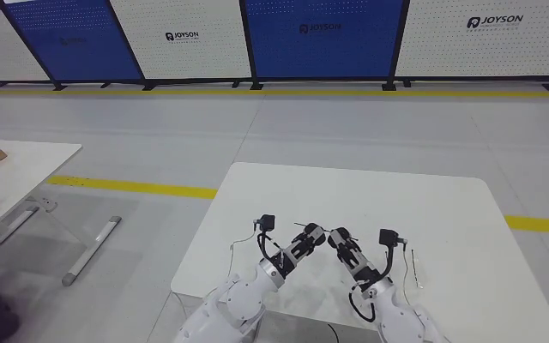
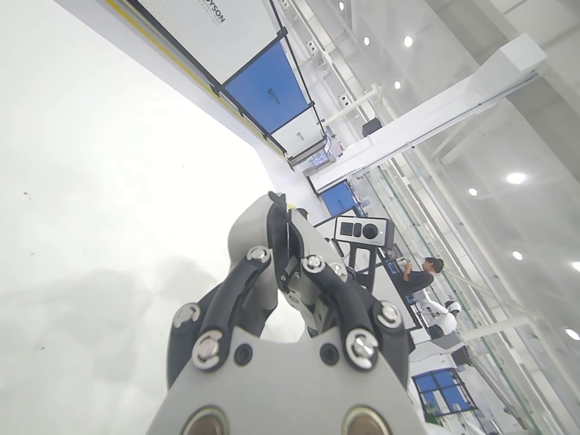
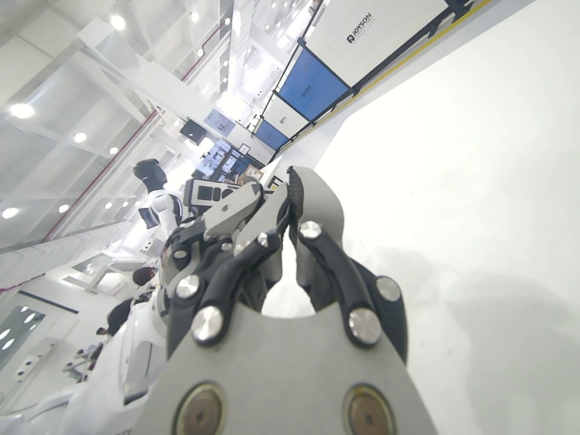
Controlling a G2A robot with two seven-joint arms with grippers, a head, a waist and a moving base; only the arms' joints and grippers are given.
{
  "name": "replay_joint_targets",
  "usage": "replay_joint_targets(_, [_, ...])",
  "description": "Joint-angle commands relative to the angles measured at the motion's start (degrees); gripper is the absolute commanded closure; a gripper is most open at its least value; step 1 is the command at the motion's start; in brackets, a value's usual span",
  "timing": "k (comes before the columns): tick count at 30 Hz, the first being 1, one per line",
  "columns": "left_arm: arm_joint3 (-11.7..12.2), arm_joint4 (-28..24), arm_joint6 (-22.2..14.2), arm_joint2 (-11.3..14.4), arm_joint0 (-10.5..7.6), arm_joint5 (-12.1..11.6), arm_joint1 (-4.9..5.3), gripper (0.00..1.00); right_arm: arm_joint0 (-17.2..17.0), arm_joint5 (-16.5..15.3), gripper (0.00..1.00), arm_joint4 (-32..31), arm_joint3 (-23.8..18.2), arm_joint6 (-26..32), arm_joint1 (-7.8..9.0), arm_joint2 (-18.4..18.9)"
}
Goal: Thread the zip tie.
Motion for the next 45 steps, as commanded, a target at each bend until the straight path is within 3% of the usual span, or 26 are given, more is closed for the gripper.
replay_joint_targets(1, [0.12,-0.16,-0.25,0.0,-0.09,-0.02,0.01,1.0,-0.06,-0.06,0.98,0.09,-0.06,-0.07,0.02,0.01])
replay_joint_targets(2, [0.16,-0.13,-0.25,0.02,-0.11,0.01,0.02,1.0,-0.09,-0.1,0.99,0.12,-0.08,-0.1,0.03,0.01])
replay_joint_targets(7, [0.15,0.28,0.12,0.06,-0.12,0.45,0.03,1.0,-0.23,-0.32,0.77,0.36,-0.16,-0.16,0.07,0.0])
replay_joint_targets(9, [0.15,0.44,0.34,0.06,-0.1,0.55,0.04,1.0,-0.29,-0.37,0.75,0.45,-0.19,-0.21,0.09,0.02])
replay_joint_targets(22, [0.36,0.13,-0.02,0.19,-0.29,0.76,0.07,1.0,-1.53,-1.94,0.91,1.12,-1.11,-1.9,0.31,0.75])
replay_joint_targets(25, [0.38,0.11,-0.05,0.21,-0.33,0.69,0.09,1.0,-1.74,-2.12,1.0,1.29,-1.19,-2.08,0.36,0.92])
replay_joint_targets(45, [-0.32,-0.36,-1.38,-0.2,0.44,-1.18,0.44,1.0,-0.64,-1.86,1.0,0.5,-0.49,-0.16,0.44,-0.13])
